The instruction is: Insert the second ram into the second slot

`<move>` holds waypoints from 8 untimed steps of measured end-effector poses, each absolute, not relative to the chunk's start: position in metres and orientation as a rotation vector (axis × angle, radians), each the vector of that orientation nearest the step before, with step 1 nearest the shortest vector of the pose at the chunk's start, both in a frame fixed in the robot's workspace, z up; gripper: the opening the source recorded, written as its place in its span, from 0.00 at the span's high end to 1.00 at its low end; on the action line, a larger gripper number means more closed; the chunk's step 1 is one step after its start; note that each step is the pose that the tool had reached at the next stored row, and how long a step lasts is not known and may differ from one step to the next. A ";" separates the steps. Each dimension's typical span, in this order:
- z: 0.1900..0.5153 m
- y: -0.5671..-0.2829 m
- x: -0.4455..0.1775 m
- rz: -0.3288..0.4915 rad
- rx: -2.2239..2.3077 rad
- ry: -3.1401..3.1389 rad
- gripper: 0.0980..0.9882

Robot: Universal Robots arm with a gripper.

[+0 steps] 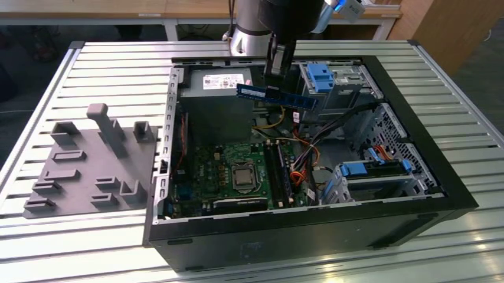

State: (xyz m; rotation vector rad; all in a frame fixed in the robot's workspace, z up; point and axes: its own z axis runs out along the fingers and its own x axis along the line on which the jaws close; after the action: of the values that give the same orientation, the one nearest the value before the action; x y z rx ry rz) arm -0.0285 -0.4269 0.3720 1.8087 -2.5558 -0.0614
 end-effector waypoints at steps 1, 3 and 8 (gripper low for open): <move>0.372 -0.427 -0.029 -0.061 1.807 -2.557 0.96; 0.372 -0.427 -0.029 -0.061 1.805 -2.559 0.96; 0.372 -0.427 -0.029 -0.061 1.798 -2.564 0.96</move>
State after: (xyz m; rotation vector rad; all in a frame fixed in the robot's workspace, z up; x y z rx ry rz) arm -0.0285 -0.4270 0.3720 1.7980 -2.5635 -0.0614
